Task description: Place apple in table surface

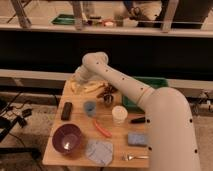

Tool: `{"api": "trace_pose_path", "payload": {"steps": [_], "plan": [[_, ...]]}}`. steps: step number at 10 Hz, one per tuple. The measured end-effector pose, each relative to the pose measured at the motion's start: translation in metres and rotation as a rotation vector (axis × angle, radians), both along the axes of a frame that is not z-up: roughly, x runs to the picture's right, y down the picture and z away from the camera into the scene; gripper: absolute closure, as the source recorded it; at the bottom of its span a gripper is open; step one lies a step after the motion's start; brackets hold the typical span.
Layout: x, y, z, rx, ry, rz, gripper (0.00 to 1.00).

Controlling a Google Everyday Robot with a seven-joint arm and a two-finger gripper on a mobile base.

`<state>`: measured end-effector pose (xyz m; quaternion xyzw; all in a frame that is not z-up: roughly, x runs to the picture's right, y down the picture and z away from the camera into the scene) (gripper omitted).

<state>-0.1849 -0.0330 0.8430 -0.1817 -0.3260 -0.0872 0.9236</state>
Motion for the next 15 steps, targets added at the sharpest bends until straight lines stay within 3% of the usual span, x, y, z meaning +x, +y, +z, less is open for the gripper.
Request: {"api": "trace_pose_path", "payload": {"steps": [5, 15], "plan": [[-0.003, 0.005, 0.002, -0.007, -0.006, -0.01, 0.64], [-0.021, 0.067, 0.065, -0.158, 0.017, -0.084, 0.64]]}}
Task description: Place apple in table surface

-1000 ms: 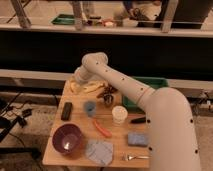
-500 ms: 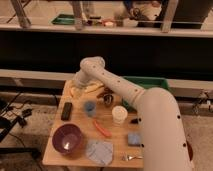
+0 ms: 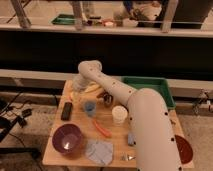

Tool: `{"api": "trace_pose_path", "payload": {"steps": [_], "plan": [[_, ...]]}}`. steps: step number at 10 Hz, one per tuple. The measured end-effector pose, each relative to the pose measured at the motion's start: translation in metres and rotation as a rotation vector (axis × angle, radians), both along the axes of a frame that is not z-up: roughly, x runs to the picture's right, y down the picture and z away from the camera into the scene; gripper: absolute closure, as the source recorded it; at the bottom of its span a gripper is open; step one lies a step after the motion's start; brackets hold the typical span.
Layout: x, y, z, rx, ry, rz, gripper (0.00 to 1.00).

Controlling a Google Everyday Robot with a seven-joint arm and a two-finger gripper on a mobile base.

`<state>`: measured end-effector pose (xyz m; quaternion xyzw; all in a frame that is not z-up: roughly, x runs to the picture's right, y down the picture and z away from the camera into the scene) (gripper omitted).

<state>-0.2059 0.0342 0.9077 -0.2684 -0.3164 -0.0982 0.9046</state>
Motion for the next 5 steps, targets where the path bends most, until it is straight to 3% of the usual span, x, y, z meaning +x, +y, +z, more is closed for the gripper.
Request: {"api": "trace_pose_path", "payload": {"steps": [3, 5], "plan": [[0.003, 0.016, 0.02, -0.04, 0.022, -0.015, 0.64], [0.007, 0.015, 0.024, -0.044, 0.036, -0.019, 0.64]]}}
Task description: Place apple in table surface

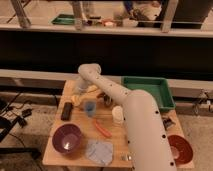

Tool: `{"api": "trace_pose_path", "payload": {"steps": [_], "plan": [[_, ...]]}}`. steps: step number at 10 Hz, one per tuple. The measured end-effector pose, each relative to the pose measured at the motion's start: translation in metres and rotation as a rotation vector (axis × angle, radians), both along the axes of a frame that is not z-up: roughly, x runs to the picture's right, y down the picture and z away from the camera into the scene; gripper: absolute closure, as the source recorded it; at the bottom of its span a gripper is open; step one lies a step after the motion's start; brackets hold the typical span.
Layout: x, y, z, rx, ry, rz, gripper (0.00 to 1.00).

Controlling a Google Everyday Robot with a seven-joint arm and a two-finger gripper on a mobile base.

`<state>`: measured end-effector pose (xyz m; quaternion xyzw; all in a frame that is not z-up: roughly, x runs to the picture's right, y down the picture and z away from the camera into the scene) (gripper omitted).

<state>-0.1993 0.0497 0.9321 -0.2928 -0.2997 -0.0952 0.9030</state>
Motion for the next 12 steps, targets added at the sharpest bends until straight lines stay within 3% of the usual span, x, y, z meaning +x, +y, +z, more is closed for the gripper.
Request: {"api": "trace_pose_path", "payload": {"steps": [12], "plan": [[0.008, 0.003, 0.015, -0.014, 0.045, -0.012, 0.64]]}}
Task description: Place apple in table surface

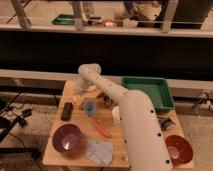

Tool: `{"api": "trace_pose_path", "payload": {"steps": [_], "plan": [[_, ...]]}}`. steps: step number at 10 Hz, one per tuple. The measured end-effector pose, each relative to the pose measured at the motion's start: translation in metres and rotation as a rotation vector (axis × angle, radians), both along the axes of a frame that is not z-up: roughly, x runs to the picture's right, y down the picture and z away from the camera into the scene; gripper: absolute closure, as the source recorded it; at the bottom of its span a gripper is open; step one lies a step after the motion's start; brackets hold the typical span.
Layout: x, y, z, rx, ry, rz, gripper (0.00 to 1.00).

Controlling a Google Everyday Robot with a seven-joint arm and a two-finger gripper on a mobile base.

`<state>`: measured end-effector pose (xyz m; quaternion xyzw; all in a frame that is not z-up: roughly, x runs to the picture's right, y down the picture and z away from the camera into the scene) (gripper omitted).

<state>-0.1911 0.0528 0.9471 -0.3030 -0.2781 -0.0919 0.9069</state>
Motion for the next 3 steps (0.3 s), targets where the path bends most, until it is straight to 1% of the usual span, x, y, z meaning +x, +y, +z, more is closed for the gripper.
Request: {"api": "trace_pose_path", "payload": {"steps": [3], "plan": [[0.0009, -0.0003, -0.0004, 0.0, 0.001, -0.002, 0.64]]}}
